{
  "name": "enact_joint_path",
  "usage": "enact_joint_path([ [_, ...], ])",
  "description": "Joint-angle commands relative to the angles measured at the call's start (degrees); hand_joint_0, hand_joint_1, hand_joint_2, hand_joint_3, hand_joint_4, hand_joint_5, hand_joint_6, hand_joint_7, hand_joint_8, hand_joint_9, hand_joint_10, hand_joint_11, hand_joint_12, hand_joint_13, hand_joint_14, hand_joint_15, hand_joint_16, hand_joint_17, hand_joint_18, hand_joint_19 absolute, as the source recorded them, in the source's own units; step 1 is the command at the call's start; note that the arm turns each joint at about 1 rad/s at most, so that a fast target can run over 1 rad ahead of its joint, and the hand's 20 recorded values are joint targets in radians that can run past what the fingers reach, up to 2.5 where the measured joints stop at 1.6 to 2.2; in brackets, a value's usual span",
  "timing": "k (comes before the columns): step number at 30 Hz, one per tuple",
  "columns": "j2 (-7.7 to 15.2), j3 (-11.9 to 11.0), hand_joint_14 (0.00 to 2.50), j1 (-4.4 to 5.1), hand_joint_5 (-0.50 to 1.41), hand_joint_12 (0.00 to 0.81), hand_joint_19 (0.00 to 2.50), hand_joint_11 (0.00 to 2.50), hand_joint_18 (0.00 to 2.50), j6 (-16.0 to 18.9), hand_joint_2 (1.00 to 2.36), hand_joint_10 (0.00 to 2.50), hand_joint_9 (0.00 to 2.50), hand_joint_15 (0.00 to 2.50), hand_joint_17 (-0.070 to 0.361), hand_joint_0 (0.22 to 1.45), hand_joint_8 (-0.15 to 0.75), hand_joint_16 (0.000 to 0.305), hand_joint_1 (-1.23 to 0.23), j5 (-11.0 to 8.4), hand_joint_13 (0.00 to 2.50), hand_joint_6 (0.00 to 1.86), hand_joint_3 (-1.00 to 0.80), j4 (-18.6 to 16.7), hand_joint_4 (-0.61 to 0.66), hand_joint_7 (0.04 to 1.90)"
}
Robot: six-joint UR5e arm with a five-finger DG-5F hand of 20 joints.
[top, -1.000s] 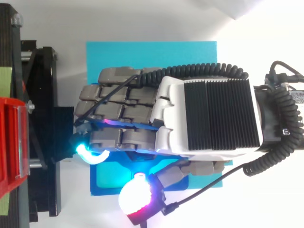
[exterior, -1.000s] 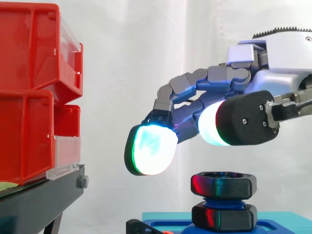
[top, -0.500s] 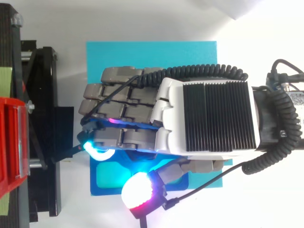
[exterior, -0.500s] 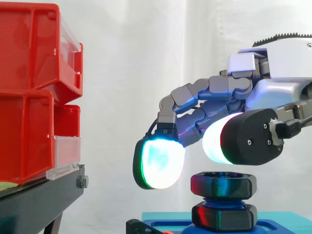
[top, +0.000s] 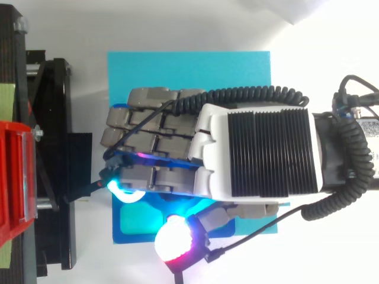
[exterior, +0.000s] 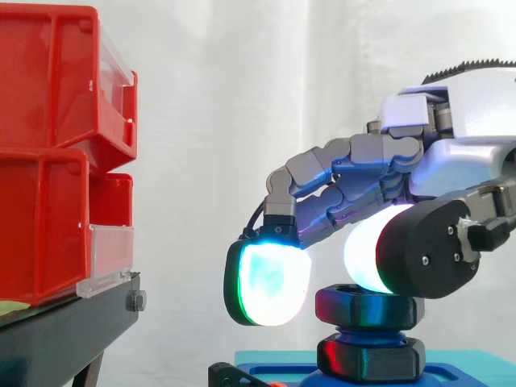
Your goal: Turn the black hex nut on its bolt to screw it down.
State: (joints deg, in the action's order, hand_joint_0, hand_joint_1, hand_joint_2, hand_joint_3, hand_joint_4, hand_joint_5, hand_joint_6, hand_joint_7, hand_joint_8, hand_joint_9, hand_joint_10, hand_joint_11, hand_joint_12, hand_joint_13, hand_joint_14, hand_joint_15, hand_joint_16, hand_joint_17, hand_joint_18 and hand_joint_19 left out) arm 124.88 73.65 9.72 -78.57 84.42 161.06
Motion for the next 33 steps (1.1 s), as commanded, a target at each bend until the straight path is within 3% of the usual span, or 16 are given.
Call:
enact_joint_path([
  [1, 0.0, 0.0, 0.0, 0.12, -0.13, 0.346, 0.12, 0.09, 0.32, 0.0, 1.0, 0.0, 0.42, 0.02, 0.115, 0.51, 0.266, 0.051, -0.38, 0.22, 0.4, 0.5, -0.5, 0.0, 0.25, 1.05],
  [7, 0.1, 0.0, 0.0, 0.65, -0.13, 0.346, 0.14, 0.09, 0.32, 0.3, 1.0, 0.0, 0.42, 0.02, 0.115, 0.51, 0.267, 0.051, -0.38, 0.31, 0.4, 0.5, -0.5, -0.7, 0.25, 1.06],
  [13, 2.2, -0.2, 0.0, 0.48, -0.13, 0.347, 0.12, 0.09, 0.32, 0.9, 1.0, 0.0, 0.42, 0.02, 0.115, 0.51, 0.269, 0.051, -0.38, 0.75, 0.4, 0.5, -0.5, -2.1, 0.26, 1.06],
  [33, 2.2, -1.8, 0.0, 0.74, -0.13, 0.345, 0.13, 0.1, 0.34, 0.4, 1.0, 0.0, 0.42, 0.02, 0.115, 0.51, 0.269, 0.051, -0.38, 1.1, 0.41, 0.5, -0.5, -0.2, 0.26, 1.11],
])
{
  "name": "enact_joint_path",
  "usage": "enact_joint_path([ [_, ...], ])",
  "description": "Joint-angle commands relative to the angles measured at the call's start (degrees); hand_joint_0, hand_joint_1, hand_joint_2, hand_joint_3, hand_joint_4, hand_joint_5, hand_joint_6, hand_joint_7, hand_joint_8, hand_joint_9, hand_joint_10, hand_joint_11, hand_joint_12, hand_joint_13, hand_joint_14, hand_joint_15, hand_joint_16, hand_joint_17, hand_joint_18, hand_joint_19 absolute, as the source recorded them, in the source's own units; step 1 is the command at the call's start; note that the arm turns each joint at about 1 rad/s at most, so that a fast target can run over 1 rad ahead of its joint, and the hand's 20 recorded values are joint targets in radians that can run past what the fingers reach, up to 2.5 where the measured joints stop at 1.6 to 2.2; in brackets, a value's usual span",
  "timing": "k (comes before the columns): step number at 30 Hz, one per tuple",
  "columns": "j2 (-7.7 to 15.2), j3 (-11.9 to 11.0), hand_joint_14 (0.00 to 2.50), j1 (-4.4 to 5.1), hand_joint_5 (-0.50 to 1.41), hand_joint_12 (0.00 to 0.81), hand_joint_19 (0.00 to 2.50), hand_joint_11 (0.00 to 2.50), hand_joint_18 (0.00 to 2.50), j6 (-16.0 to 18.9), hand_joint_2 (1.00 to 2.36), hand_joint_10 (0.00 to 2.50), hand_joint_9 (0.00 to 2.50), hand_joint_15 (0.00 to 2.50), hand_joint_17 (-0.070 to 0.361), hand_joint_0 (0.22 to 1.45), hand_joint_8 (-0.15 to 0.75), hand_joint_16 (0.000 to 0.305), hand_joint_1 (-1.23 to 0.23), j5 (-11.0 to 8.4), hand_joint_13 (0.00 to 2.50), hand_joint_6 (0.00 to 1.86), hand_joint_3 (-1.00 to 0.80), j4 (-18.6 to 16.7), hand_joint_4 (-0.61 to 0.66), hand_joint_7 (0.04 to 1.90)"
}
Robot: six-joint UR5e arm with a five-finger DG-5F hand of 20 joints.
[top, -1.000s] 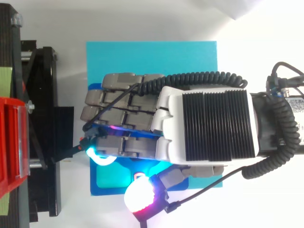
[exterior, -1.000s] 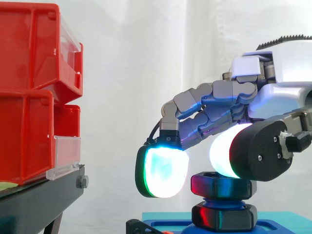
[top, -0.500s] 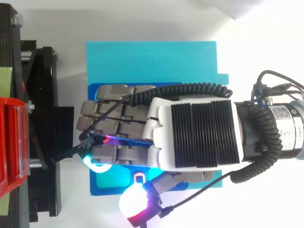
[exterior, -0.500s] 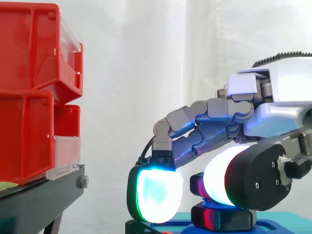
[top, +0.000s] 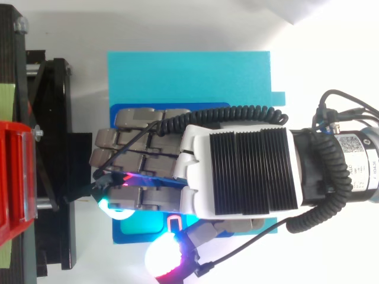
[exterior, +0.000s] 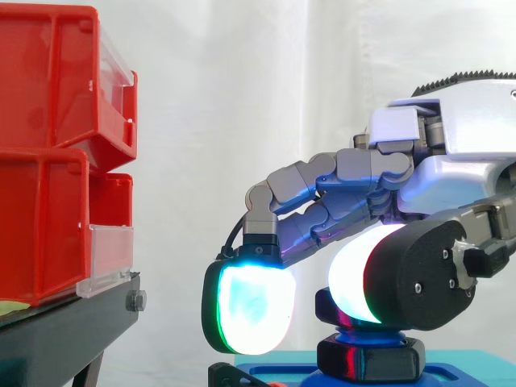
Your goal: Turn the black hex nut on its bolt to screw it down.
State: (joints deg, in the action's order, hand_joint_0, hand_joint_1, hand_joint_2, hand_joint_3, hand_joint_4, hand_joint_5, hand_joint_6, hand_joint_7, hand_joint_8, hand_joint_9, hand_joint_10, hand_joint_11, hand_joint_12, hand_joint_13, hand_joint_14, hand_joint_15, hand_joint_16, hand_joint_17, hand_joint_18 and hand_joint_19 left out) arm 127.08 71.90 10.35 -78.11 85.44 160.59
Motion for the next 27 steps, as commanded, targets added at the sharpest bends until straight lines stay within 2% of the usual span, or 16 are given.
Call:
enact_joint_path([
  [1, 0.0, 0.0, 0.0, 0.11, -0.13, 0.345, 0.13, 0.1, 0.34, 0.0, 1.0, 0.0, 0.43, 0.02, 0.115, 0.51, 0.269, 0.051, -0.38, 0.17, 0.41, 0.5, -0.5, 0.3, 0.26, 1.11],
  [4, -0.1, -0.1, 0.0, 0.02, -0.13, 0.345, 0.14, 0.11, 0.34, 0.0, 1.0, 0.0, 0.43, 0.03, 0.115, 0.51, 0.269, 0.051, -0.38, 1.04, 0.42, 0.5, -0.5, 1.0, 0.25, 1.13],
  [5, -0.1, -0.1, 0.0, -0.16, -0.12, 0.346, 0.13, 0.11, 0.34, 0.0, 1.0, 0.0, 0.43, 0.03, 0.115, 0.51, 0.269, 0.051, -0.38, 2.01, 0.42, 0.5, -0.5, 1.5, 0.25, 1.14],
  [12, -0.1, -1.6, 0.0, -0.69, -0.12, 0.345, 0.13, 0.11, 0.34, -0.1, 1.0, 0.0, 0.43, 0.03, 0.115, 0.51, 0.268, 0.051, -0.38, 5.44, 0.42, 0.5, -0.5, 3.6, 0.24, 1.15],
  [19, -0.1, -3.6, 0.0, -1.21, -0.12, 0.346, 0.14, 0.11, 0.35, -0.5, 1.0, 0.0, 0.43, 0.04, 0.115, 0.51, 0.27, 0.051, -0.38, 5.79, 0.43, 0.5, -0.5, 7.2, 0.24, 1.15],
  [27, -0.1, -3.6, 0.0, -1.65, -0.12, 0.347, 0.14, 0.1, 0.36, -0.8, 1.0, 0.0, 0.43, 0.04, 0.115, 0.51, 0.269, 0.051, -0.38, 5.79, 0.43, 0.5, -0.5, 7.0, 0.25, 1.15],
])
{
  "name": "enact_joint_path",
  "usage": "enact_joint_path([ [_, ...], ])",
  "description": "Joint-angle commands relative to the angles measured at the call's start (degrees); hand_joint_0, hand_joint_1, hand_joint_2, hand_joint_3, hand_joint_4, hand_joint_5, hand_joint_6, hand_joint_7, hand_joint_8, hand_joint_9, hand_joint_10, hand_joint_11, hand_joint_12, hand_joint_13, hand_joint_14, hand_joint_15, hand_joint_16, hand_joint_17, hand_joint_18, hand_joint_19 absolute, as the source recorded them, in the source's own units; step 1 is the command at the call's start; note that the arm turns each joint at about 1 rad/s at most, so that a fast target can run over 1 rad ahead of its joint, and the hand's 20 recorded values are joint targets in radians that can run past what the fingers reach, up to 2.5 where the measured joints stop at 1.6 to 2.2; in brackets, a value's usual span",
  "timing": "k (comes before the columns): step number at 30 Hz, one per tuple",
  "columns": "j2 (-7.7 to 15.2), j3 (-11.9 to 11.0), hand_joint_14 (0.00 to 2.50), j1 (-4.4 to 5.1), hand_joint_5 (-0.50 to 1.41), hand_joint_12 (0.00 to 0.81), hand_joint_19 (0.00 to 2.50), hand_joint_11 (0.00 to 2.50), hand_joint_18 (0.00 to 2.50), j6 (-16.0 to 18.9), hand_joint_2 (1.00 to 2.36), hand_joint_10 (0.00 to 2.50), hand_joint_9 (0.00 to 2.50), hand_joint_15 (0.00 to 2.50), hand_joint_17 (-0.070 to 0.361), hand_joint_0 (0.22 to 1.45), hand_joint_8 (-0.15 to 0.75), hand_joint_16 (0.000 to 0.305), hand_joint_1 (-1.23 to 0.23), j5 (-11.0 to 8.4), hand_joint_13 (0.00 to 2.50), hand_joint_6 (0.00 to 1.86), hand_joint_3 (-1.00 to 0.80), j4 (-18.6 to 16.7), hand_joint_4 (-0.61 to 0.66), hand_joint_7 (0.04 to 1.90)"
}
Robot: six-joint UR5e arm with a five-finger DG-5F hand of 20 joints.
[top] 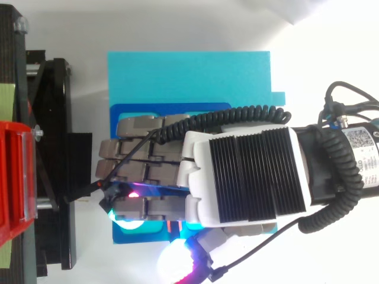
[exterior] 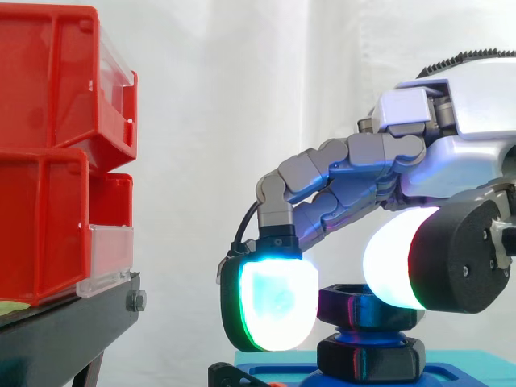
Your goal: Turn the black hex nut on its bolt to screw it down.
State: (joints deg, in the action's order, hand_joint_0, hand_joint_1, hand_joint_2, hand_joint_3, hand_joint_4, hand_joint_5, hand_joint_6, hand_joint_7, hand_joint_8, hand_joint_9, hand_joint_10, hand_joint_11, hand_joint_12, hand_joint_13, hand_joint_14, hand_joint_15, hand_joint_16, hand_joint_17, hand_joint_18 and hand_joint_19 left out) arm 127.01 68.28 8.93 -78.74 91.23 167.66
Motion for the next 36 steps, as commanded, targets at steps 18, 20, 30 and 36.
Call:
enact_joint_path([
  [18, 0.1, 0.0, 0.0, -2.52, -0.12, 0.347, 0.14, 0.11, 0.36, -1.3, 1.0, 0.0, 0.43, 0.04, 0.115, 0.51, 0.27, 0.051, -0.38, 2.82, 0.44, 0.54, -0.5, -0.2, 0.24, 1.11],
  [20, 0.1, -0.1, 0.0, -2.69, -0.12, 0.348, 0.14, 0.11, 0.35, -1.3, 1.0, 0.0, 0.43, 0.04, 0.115, 0.51, 0.27, 0.051, -0.38, 2.99, 0.44, 0.55, -0.5, 0.0, 0.24, 1.12],
  [30, 0.1, 0.0, 0.0, -3.22, -0.13, 0.347, 0.14, 0.11, 0.35, -1.7, 1.0, 0.0, 0.43, 0.04, 0.115, 0.51, 0.269, 0.051, -0.37, 3.78, 0.44, 0.57, -0.5, 0.1, 0.24, 1.08],
  [36, 0.1, -0.1, 0.0, -4.19, -0.13, 0.349, 0.14, 0.11, 0.36, -1.8, 1.0, 0.0, 0.43, 0.05, 0.115, 0.51, 0.269, 0.051, -0.36, 5.28, 0.44, 0.57, -0.5, -0.1, 0.23, 1.08],
])
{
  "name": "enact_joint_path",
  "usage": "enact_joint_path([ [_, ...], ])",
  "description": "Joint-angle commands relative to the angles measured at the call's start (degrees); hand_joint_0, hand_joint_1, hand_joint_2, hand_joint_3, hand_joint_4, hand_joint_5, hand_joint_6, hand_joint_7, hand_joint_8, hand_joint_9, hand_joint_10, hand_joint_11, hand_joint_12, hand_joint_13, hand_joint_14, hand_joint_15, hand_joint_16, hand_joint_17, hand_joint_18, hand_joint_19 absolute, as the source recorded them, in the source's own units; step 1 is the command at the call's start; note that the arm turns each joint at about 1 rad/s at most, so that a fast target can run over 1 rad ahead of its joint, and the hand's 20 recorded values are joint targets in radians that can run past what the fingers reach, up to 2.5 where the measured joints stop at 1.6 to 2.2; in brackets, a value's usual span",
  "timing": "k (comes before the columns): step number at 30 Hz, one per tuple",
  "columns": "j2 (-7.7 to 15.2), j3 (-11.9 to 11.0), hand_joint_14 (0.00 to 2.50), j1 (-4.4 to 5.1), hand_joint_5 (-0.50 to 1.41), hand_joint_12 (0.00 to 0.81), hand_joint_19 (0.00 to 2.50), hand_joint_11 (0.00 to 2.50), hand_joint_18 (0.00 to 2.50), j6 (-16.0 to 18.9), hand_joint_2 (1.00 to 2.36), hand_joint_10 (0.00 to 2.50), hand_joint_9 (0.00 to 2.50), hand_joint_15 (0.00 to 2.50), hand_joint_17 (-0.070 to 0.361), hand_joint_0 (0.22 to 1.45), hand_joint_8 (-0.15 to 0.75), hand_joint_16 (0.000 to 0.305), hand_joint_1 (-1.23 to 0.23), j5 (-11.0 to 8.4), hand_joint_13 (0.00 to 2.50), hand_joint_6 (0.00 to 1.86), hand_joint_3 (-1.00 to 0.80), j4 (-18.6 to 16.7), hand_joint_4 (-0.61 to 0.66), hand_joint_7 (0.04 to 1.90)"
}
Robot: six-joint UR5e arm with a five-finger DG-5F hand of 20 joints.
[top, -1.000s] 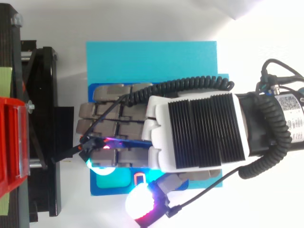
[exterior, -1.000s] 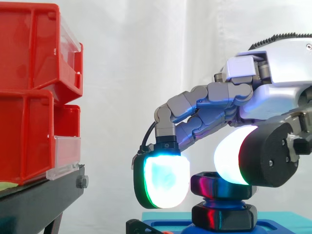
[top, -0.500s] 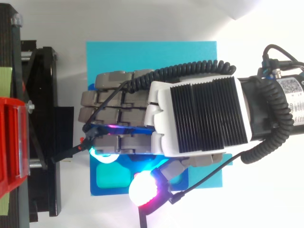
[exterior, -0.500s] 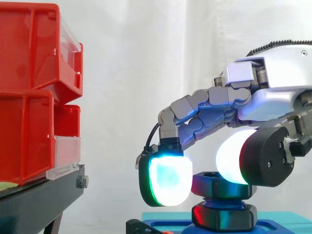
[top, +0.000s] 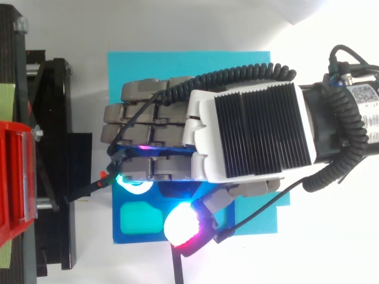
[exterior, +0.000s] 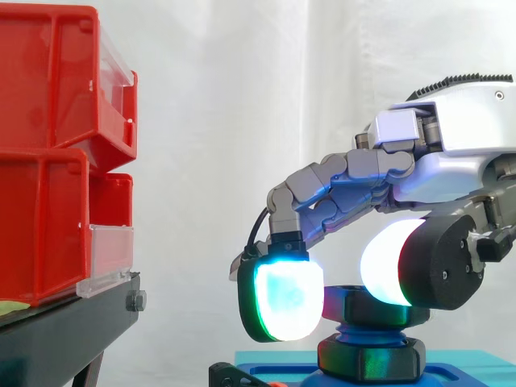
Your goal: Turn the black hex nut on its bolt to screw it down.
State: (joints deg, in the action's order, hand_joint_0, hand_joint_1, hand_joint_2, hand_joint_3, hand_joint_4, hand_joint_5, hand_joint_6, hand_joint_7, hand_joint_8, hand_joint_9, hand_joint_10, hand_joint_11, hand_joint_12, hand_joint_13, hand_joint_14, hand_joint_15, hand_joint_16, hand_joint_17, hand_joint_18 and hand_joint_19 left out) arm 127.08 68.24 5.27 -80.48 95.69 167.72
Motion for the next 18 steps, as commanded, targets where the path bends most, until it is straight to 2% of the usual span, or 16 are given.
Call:
enact_joint_path([
  [1, 0.0, 0.0, 0.0, -0.7, -0.13, 0.349, 0.14, 0.11, 0.36, 0.0, 1.0, 0.0, 0.43, 0.05, 0.115, 0.51, 0.27, 0.051, -0.35, 0.99, 0.44, 0.57, -0.5, -0.2, 0.23, 1.08],
  [5, 0.0, 0.0, 0.0, -1.31, -0.13, 0.366, 0.17, 0.13, 0.34, -0.2, 1.0, 0.0, 0.43, 0.05, 0.123, 0.48, 0.284, 0.055, -0.07, 1.61, 0.43, 0.56, -0.5, -0.1, 0.25, 1.1],
  [8, 0.0, 0.0, 0.0, -2.01, -0.13, 0.39, 0.16, 0.12, 0.34, -0.5, 1.0, 0.0, 0.44, 0.06, 0.132, 0.44, 0.305, 0.059, 0.03, 2.57, 0.43, 0.56, -0.5, -0.2, 0.27, 1.08],
  [18, 0.0, 0.0, 0.0, -4.21, -0.11, 0.39, 0.17, 0.12, 0.33, -0.9, 1.0, 0.0, 0.43, 0.05, 0.131, 0.44, 0.306, 0.058, 0.04, 5.39, 0.43, 0.51, -0.5, -0.3, 0.3, 1.16],
])
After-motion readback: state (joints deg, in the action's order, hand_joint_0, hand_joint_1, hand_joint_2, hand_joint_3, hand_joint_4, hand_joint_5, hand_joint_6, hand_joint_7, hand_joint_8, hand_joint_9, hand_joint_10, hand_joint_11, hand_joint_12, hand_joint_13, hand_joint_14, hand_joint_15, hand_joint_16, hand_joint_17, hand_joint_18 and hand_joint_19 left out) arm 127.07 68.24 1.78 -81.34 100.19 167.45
